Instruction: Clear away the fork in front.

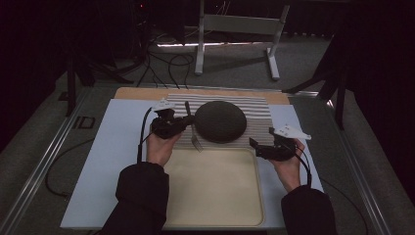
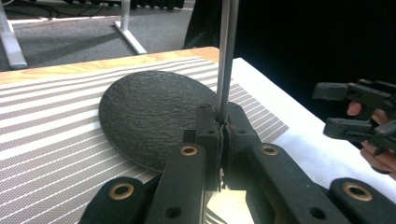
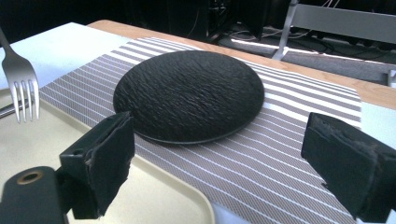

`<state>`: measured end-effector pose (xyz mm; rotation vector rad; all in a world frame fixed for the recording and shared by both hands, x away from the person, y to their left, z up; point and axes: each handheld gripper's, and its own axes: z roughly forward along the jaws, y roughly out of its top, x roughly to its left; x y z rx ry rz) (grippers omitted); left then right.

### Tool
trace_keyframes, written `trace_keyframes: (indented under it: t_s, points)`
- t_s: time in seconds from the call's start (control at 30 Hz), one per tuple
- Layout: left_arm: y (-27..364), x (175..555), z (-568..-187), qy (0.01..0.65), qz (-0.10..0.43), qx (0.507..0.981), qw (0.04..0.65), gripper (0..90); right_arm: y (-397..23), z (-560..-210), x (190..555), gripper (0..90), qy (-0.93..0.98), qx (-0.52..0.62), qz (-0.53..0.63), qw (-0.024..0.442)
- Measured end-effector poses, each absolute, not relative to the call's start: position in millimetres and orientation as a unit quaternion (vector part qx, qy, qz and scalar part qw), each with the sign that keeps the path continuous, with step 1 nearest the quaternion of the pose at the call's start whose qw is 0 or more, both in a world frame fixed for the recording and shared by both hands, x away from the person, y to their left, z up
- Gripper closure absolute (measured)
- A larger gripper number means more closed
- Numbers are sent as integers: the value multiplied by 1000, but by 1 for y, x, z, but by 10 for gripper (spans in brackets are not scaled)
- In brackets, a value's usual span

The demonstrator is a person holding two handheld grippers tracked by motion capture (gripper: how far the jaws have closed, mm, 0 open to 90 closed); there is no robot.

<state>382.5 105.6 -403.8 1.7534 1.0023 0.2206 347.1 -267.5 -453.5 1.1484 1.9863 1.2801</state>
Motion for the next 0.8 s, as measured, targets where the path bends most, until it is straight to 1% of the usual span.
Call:
trace_keyframes:
  t_s: [0.27,0.47,0.8]
  points:
    - [118,379,-408,428,86,733,522,876,-277,-461,333,97,728,425,470,261]
    - [125,377,-410,433,84,733,519,875,-279,-459,324,95,732,413,470,269]
    - [134,373,-414,436,77,737,511,875,-286,-470,313,95,729,426,468,263]
